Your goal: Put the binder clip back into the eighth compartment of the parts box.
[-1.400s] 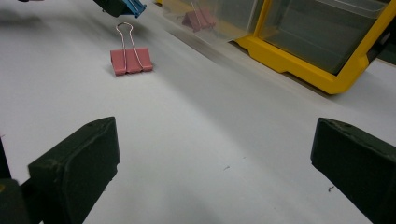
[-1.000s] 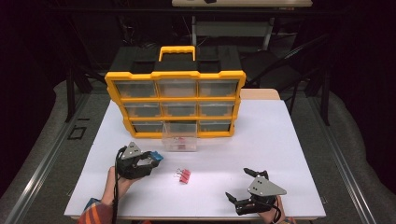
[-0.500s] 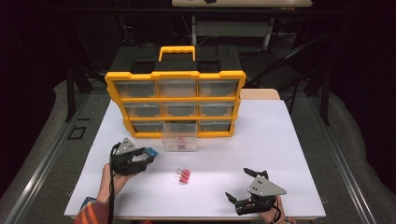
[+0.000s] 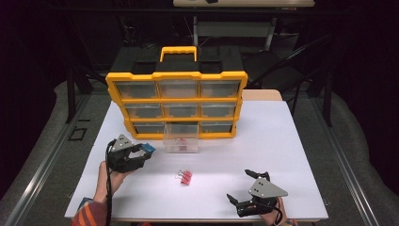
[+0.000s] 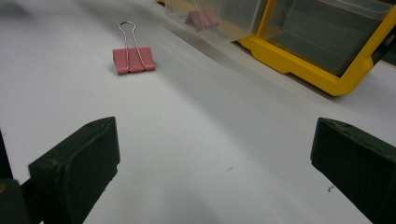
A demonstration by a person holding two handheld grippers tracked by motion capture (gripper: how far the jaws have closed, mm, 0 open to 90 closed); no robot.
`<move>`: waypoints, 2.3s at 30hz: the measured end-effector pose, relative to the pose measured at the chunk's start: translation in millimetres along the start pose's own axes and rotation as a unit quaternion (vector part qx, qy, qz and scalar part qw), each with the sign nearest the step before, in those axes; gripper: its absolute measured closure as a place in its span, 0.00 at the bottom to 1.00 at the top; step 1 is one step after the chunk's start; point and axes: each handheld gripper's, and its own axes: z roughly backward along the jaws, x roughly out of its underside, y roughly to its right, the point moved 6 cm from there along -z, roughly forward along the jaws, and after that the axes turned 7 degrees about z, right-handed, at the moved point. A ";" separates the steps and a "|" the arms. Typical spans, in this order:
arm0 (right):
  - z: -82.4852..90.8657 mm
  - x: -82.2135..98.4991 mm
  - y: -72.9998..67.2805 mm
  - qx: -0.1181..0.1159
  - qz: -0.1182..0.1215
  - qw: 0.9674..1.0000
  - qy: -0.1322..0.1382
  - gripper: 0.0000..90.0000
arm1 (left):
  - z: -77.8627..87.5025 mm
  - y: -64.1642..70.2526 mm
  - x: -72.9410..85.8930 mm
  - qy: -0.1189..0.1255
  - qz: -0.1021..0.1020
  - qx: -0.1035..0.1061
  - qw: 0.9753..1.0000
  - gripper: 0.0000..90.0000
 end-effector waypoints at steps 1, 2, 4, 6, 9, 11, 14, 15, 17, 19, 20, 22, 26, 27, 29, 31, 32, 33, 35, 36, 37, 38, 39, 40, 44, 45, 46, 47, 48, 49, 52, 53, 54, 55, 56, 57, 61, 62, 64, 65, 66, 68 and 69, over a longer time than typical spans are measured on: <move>-0.6 0.4 -0.3 -0.001 0.001 1.000 -0.002 0.01 | 1.0 -0.8 -1.7 0.000 -0.002 -0.003 1.000 0.55; -0.9 0.9 -0.3 -0.001 0.002 1.000 -0.004 0.01 | 1.2 -1.2 -2.7 0.001 -0.001 -0.002 1.000 0.55; -1.1 1.1 -0.5 -0.001 0.002 1.000 -0.003 0.01 | 0.7 -2.7 -4.4 -0.002 0.000 -0.006 1.000 0.55; 0.5 0.5 -0.8 0.000 0.003 1.000 -0.003 0.01 | 0.2 -3.0 -5.2 -0.001 0.001 -0.006 1.000 0.55; 0.7 -0.4 -1.0 0.000 0.003 1.000 0.000 0.01 | 1.4 -2.1 -7.5 0.000 -0.002 -0.004 1.000 0.55; -0.3 0.6 -0.9 -0.001 0.003 1.000 -0.004 0.01 | 2.4 -1.8 -10.4 0.004 -0.001 -0.002 1.000 0.55; -1.0 0.9 -1.1 -0.003 0.002 1.000 -0.003 0.01 | 3.9 -3.1 -15.9 0.008 -0.003 -0.004 1.000 0.55; -0.9 0.8 -1.4 -0.003 0.002 1.000 -0.002 0.01 | 4.4 -3.9 -18.0 0.010 -0.003 -0.004 1.000 0.55; 0.1 0.6 -2.2 -0.003 0.004 1.000 -0.004 0.01 | 6.3 -5.5 -22.0 0.015 0.000 -0.006 1.000 0.55; -0.2 0.1 -2.2 -0.002 0.005 1.000 -0.002 0.01 | 8.9 -6.5 -26.2 0.020 0.001 -0.005 1.000 0.55; -0.7 0.1 -2.3 -0.002 0.004 1.000 -0.002 0.01 | 10.2 -6.9 -28.2 0.023 0.001 -0.004 1.000 0.55; -1.3 0.9 -1.9 -0.003 0.004 1.000 -0.005 0.01 | 12.5 -7.8 -32.2 0.028 0.001 -0.005 1.000 0.55; -1.7 1.2 -2.2 -0.004 0.003 1.000 -0.005 0.01 | 16.7 -9.9 -38.3 0.032 0.004 -0.004 0.999 0.55; -1.4 1.0 -2.3 -0.003 0.004 1.000 -0.005 0.01 | 18.0 -9.9 -39.5 0.033 0.004 -0.003 0.999 0.55; -1.3 0.5 -2.8 -0.003 0.004 1.000 -0.004 0.01 | 20.3 -9.0 -42.3 0.037 0.003 -0.002 0.999 0.55; -2.0 0.8 -2.9 -0.004 0.004 1.000 -0.005 0.01 | 22.3 -7.9 -45.6 0.041 0.001 0.001 0.999 0.55; -2.3 1.1 -2.7 -0.004 0.005 1.000 -0.006 0.01 | 22.8 -7.1 -47.4 0.044 0.001 0.002 0.999 0.55; -2.4 1.3 -2.5 -0.004 0.004 1.000 -0.007 0.01 | 23.3 -6.5 -49.1 0.045 0.001 0.003 0.999 0.55; -2.2 1.7 -2.0 -0.003 0.004 1.000 -0.007 0.01 | 24.4 -5.7 -52.5 0.050 -0.001 0.004 0.999 0.55; -1.8 1.7 -2.0 -0.003 0.003 1.000 -0.007 0.01 | 24.9 -5.1 -54.1 0.052 -0.002 0.004 0.999 0.55; -1.5 1.5 -2.1 -0.002 0.003 1.000 -0.006 0.01 | 25.6 -4.3 -55.6 0.056 -0.003 0.004 0.998 0.55; -1.0 1.1 -1.9 -0.001 0.003 1.000 -0.005 0.01 | 26.5 -3.6 -57.2 0.059 -0.003 0.005 0.998 0.55; -1.0 0.9 -1.9 -0.001 0.004 1.000 -0.005 0.01 | 27.3 -3.0 -58.7 0.060 -0.004 0.005 0.998 0.55; -1.2 1.0 -1.9 -0.001 0.004 1.000 -0.006 0.01 | 28.1 -2.4 -60.3 0.063 -0.005 0.006 0.998 0.55; -1.8 1.7 -2.2 -0.001 0.004 1.000 -0.008 0.01 | 28.8 -2.2 -66.7 0.072 -0.008 0.007 0.997 0.55; -1.7 1.8 -2.1 0.000 0.003 1.000 -0.008 0.01 | 28.1 -1.5 -68.0 0.073 -0.008 0.009 0.997 0.55; -1.4 2.0 -2.0 0.000 0.004 1.000 -0.009 0.01 | 27.1 -0.3 -69.0 0.074 -0.009 0.010 0.997 0.55; -1.0 1.8 -2.0 0.001 0.003 1.000 -0.008 0.01 | 25.8 1.4 -69.8 0.074 -0.010 0.010 0.997 0.55; -0.5 1.6 -2.1 0.001 0.004 1.000 -0.008 0.01 | 24.6 3.2 -70.6 0.075 -0.013 0.011 0.997 0.55; -0.2 1.1 -2.4 0.001 0.004 1.000 -0.007 0.01 | 23.4 5.3 -71.3 0.075 -0.014 0.012 0.997 0.55; -0.4 0.6 -3.2 0.002 0.005 1.000 -0.005 0.01 | 19.3 10.1 -73.7 0.074 -0.020 0.017 0.997 0.55; -0.6 1.2 -3.0 0.000 0.004 1.000 -0.008 0.01 | 17.9 10.8 -74.8 0.074 -0.020 0.019 0.997 0.55; -0.9 1.8 -2.6 0.000 0.004 1.000 -0.008 0.01 | 16.4 11.4 -75.8 0.073 -0.021 0.020 0.997 0.55; -1.0 2.0 -2.4 -0.001 0.003 1.000 -0.008 0.01 | 14.9 11.8 -77.0 0.073 -0.021 0.020 0.997 0.55; -0.8 2.1 -2.3 -0.001 0.003 1.000 -0.008 0.01 | 13.6 12.2 -78.3 0.072 -0.022 0.022 0.997 0.55; -0.3 2.0 -2.1 0.000 0.004 1.000 -0.008 0.01 | 12.5 13.0 -79.7 0.074 -0.021 0.025 0.997 0.55; 0.6 0.7 -2.6 0.000 0.004 1.000 -0.004 0.01 | 7.7 18.0 -84.8 0.075 -0.022 0.033 0.996 0.55; -0.1 0.9 -2.6 0.000 0.004 1.000 -0.005 0.01 | 6.3 19.3 -86.2 0.076 -0.024 0.035 0.996 0.55; -1.4 1.8 -2.7 -0.002 0.002 1.000 -0.008 0.01 | 3.3 21.3 -88.7 0.076 -0.023 0.037 0.996 0.55; -1.7 2.1 -2.6 -0.002 0.002 1.000 -0.008 0.01 | 1.9 22.2 -89.9 0.076 -0.024 0.039 0.996 0.55; -1.7 2.2 -2.5 -0.002 0.003 1.000 -0.009 0.01 | 0.6 23.0 -91.0 0.076 -0.024 0.042 0.996 0.55; -0.7 1.8 -2.6 -0.002 0.003 1.000 -0.007 0.01 | -2.4 25.2 -92.8 0.076 -0.024 0.044 0.996 0.55; 0.0 1.4 -2.4 -0.001 0.004 1.000 -0.005 0.01 | -4.1 26.5 -93.5 0.075 -0.023 0.047 0.996 0.55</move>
